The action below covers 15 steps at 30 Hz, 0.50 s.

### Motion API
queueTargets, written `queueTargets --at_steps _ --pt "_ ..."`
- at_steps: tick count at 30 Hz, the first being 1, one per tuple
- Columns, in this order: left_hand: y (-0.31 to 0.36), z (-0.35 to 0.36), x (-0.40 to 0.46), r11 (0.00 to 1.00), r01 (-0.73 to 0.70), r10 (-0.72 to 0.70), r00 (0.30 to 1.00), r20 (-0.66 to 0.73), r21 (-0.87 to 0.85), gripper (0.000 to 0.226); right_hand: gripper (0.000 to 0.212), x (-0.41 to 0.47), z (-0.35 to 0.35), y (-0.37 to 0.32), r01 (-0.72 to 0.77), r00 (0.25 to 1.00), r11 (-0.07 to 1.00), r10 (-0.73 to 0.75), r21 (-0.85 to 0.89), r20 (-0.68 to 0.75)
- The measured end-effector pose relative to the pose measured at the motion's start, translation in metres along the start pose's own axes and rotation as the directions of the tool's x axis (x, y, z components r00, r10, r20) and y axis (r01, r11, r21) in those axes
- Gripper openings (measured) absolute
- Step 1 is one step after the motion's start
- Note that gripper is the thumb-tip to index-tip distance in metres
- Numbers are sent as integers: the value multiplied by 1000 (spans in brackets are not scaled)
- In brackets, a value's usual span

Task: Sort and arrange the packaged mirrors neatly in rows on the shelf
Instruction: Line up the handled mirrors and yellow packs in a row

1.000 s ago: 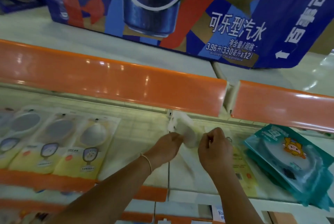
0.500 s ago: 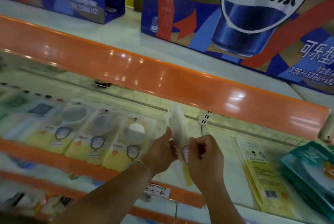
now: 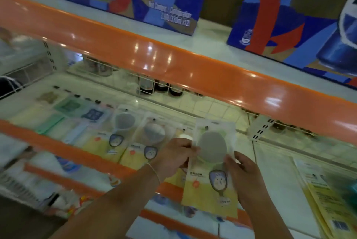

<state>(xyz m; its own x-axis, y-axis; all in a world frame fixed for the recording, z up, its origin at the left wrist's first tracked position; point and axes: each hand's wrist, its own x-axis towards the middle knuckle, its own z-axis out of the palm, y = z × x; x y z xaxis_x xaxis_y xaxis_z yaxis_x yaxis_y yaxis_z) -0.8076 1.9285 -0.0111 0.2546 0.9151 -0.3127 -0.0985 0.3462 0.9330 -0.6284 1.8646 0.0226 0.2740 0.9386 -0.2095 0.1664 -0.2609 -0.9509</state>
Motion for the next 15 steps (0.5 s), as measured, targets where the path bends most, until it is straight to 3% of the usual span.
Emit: queueTargets --at_steps 4,11,15 --pt "-8 -10 -3 996 44 -44 999 0 77 6 10 -6 11 6 7 998 995 -13 -102 -58" --pt "-16 -19 -7 959 40 -21 997 -70 279 24 13 -8 22 15 -64 998 991 66 -114 10" --pt "-15 -15 -5 870 -121 164 985 -48 477 31 10 -2 14 16 -78 996 995 75 -58 -57"
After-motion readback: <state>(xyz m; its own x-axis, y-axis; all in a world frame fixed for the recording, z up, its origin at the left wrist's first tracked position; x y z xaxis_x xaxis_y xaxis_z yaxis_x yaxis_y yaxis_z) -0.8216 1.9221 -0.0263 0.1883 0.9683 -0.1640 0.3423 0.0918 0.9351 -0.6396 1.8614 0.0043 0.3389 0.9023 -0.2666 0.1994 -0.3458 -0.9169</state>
